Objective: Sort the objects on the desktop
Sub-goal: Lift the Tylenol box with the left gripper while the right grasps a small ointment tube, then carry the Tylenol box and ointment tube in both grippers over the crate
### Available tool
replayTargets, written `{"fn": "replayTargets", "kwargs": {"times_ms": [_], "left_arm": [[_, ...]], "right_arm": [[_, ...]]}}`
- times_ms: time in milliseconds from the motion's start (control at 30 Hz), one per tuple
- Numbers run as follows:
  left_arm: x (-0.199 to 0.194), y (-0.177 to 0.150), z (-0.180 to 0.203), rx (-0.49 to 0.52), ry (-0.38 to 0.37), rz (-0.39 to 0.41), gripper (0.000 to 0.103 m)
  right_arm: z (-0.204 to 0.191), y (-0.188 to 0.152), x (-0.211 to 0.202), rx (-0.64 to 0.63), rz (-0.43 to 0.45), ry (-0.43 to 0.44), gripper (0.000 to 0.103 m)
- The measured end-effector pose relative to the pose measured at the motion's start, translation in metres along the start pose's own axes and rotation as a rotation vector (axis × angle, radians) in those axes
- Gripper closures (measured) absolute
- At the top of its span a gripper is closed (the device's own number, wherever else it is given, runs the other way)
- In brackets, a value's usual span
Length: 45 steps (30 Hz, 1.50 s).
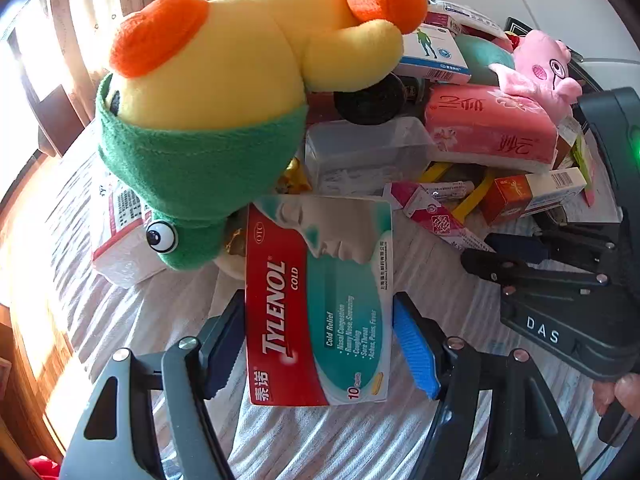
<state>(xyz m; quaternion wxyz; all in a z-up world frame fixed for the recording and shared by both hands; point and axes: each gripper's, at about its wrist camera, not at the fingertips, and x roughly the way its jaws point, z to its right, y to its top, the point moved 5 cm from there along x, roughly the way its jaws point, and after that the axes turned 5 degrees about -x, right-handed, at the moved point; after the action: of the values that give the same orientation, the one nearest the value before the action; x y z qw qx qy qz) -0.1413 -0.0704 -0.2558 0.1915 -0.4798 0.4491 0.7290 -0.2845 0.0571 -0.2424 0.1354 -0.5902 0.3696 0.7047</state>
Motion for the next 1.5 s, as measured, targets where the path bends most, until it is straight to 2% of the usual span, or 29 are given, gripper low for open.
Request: {"fn": "replayTargets", "kwargs": {"times_ms": [133, 333, 700, 933, 1167, 1233, 1500], "left_arm": [[-0.009, -0.002, 0.0, 0.009, -0.024, 0.001, 0.033], [-0.04, -0.005, 0.011, 0.063, -0.068, 0.05, 0.033], [-0.094, -0.011, 0.086, 0.204, -0.155, 0.143, 0.033], [-0.142, -0.009, 0.145, 0.325, -0.243, 0.233, 0.033], [-0.209, -0.003, 0.232, 0.442, -0.389, 0.336, 0.033], [-0.234, -0.001, 0.261, 0.475, -0.431, 0.369, 0.033], [-0.348, -0.014, 0.37, 0.576, -0.633, 0.501, 0.033]], "right_arm": [[-0.008, -0.015, -0.015, 0.021, 0.005, 0.031, 0.087], [-0.011, -0.035, -0.061, 0.093, 0.076, 0.046, 0.089], [0.01, -0.072, -0.164, 0.188, 0.232, -0.047, 0.089], [0.038, -0.099, -0.228, 0.273, 0.339, -0.176, 0.089], [0.092, -0.136, -0.335, 0.397, 0.461, -0.34, 0.092], [0.107, -0.149, -0.373, 0.421, 0.502, -0.412, 0.096], [0.148, -0.21, -0.528, 0.505, 0.67, -0.717, 0.098]]}}
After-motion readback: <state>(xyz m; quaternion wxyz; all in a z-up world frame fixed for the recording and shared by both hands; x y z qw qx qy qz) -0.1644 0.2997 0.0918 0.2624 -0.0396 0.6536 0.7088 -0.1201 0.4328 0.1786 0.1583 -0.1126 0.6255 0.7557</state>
